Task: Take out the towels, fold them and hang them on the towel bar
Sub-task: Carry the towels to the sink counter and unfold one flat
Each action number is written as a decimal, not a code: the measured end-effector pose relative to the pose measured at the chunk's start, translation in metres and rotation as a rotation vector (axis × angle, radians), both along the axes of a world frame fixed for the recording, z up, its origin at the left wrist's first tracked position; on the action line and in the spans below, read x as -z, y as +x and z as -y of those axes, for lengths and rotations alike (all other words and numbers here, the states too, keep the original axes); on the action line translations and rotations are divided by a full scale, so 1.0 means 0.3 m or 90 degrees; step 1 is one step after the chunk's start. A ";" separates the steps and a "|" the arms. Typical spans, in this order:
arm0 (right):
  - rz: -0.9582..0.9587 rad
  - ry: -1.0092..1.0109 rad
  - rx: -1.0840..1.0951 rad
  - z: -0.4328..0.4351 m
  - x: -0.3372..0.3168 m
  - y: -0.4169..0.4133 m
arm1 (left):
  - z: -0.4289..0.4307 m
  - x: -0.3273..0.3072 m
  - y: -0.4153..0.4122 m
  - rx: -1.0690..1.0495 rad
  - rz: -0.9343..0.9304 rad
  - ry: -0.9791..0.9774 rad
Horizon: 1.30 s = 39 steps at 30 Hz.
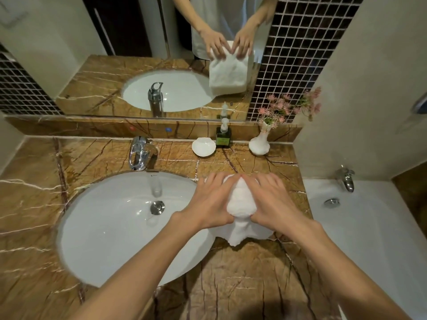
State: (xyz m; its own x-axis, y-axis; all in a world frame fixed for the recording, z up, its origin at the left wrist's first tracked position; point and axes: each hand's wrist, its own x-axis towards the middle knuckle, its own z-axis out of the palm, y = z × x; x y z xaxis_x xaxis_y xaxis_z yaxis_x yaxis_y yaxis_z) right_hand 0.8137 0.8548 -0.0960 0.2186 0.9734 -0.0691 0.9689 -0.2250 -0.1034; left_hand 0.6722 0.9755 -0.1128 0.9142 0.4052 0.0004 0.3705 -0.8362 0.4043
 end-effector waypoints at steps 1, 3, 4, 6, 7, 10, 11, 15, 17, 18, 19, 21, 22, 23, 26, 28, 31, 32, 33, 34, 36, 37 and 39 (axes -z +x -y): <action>-0.002 -0.003 -0.002 0.000 0.002 0.008 | 0.001 0.000 0.007 0.001 -0.002 0.001; -0.015 0.001 0.003 0.005 0.005 0.027 | 0.003 0.000 0.025 0.007 -0.003 0.007; -0.019 0.003 0.006 0.009 0.004 0.036 | 0.004 -0.003 0.038 0.012 -0.005 0.011; -0.013 0.003 0.007 0.016 -0.003 0.059 | 0.000 -0.013 0.068 0.022 -0.016 0.024; -0.009 0.003 0.009 0.019 -0.009 0.076 | -0.003 -0.019 0.089 0.028 -0.020 0.035; 0.007 0.012 0.026 0.020 -0.037 0.141 | -0.013 -0.043 0.169 0.040 -0.015 0.075; 0.019 0.022 0.030 0.022 -0.045 0.165 | -0.015 -0.050 0.200 0.044 -0.010 0.093; 0.078 0.060 0.046 0.022 -0.050 0.255 | -0.022 -0.059 0.313 0.054 0.003 0.172; 0.103 0.071 0.062 0.021 -0.037 0.285 | -0.018 -0.050 0.349 0.050 0.005 0.205; 0.117 0.078 0.069 0.022 -0.025 0.293 | -0.012 -0.041 0.360 0.046 0.005 0.215; 0.128 0.082 0.074 0.025 -0.009 0.297 | -0.003 -0.029 0.366 0.042 0.004 0.222; 0.138 0.073 0.087 0.038 0.033 0.288 | 0.020 0.007 0.367 0.038 -0.010 0.228; 0.137 0.062 0.094 0.047 0.058 0.278 | 0.032 0.030 0.363 0.039 -0.021 0.225; 0.133 0.049 0.100 0.059 0.085 0.264 | 0.045 0.056 0.355 0.040 -0.033 0.218; 0.115 0.035 0.119 0.109 0.165 0.207 | 0.090 0.137 0.307 0.058 -0.056 0.200; 0.096 0.036 0.129 0.151 0.219 0.157 | 0.124 0.192 0.260 0.071 -0.057 0.192; 0.090 0.032 0.129 0.208 0.278 0.082 | 0.174 0.257 0.183 0.087 -0.042 0.180; 0.096 0.038 0.128 0.224 0.291 0.060 | 0.192 0.272 0.160 0.089 -0.033 0.176; 0.105 0.047 0.128 0.239 0.303 0.040 | 0.209 0.286 0.139 0.092 -0.024 0.174; 0.113 0.050 0.126 0.255 0.314 0.020 | 0.225 0.300 0.119 0.096 -0.013 0.174; 0.125 0.034 0.120 0.288 0.327 -0.016 | 0.258 0.324 0.077 0.117 -0.011 0.180; 0.128 0.017 0.117 0.303 0.332 -0.032 | 0.272 0.333 0.056 0.131 -0.019 0.185; 0.122 -0.035 0.110 0.335 0.337 -0.061 | 0.292 0.345 0.018 0.156 -0.030 0.191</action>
State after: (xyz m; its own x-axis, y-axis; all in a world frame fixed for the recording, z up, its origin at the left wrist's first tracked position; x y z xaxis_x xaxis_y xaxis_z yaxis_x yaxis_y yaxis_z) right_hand 0.7955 0.7543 -0.1971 0.3959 0.9162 -0.0624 0.9162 -0.3894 0.0951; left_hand 0.6776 0.8879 -0.2163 0.9856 0.1637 0.0418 0.1579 -0.9806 0.1164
